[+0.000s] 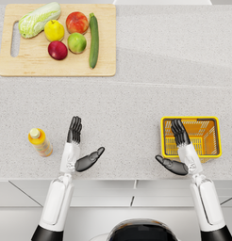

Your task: Pick up the lemon tea and place it into the yellow basket

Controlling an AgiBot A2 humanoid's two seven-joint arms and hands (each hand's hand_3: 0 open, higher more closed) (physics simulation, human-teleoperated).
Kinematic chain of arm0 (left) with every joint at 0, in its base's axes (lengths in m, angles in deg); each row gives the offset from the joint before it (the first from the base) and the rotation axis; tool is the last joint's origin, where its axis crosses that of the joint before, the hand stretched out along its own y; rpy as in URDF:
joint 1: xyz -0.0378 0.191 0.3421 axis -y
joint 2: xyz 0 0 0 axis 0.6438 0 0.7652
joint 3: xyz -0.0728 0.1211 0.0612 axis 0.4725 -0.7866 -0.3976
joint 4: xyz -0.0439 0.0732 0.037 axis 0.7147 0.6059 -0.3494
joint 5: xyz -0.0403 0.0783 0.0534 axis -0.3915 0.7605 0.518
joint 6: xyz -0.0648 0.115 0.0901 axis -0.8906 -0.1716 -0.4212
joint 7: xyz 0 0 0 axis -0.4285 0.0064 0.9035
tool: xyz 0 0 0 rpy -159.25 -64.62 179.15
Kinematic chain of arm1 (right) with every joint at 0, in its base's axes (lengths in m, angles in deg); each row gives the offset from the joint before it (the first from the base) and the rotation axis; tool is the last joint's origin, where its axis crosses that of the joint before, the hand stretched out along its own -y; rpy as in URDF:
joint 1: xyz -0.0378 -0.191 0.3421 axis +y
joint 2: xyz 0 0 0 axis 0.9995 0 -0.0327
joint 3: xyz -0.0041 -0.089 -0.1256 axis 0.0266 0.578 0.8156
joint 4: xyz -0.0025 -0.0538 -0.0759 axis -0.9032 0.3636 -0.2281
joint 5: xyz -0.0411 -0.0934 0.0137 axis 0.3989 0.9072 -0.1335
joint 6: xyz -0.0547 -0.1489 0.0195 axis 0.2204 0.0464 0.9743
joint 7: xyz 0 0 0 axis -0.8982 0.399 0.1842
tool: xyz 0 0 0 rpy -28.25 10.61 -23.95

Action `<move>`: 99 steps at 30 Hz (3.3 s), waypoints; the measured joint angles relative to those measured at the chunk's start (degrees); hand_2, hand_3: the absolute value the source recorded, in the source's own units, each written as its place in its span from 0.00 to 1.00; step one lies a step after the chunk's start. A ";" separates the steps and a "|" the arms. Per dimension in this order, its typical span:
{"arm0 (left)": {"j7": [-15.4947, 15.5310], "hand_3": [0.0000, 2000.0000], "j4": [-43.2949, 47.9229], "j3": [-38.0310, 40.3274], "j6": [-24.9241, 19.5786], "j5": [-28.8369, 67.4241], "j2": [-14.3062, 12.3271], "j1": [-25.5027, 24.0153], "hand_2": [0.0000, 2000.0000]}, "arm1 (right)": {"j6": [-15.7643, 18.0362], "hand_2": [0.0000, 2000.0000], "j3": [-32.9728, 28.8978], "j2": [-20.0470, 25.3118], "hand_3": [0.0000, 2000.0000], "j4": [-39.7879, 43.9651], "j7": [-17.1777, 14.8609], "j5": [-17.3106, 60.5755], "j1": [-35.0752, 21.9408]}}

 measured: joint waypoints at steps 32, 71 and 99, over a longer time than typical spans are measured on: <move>5.76 0.00 -7.85 26.80 -5.77 21.51 -3.26 1.80 0.00 | -5.71 0.00 -16.96 3.25 0.00 -3.07 5.78 21.53 -1.93; 5.58 1.00 -23.23 16.65 -8.83 21.79 -6.59 8.21 1.00 | -5.71 0.00 -4.36 7.38 0.00 -2.90 5.78 21.75 -3.99; 6.35 1.00 -4.12 -14.40 -12.15 22.01 -11.91 16.61 1.00 | 10.40 1.00 12.89 16.04 0.82 13.89 6.04 33.50 -15.77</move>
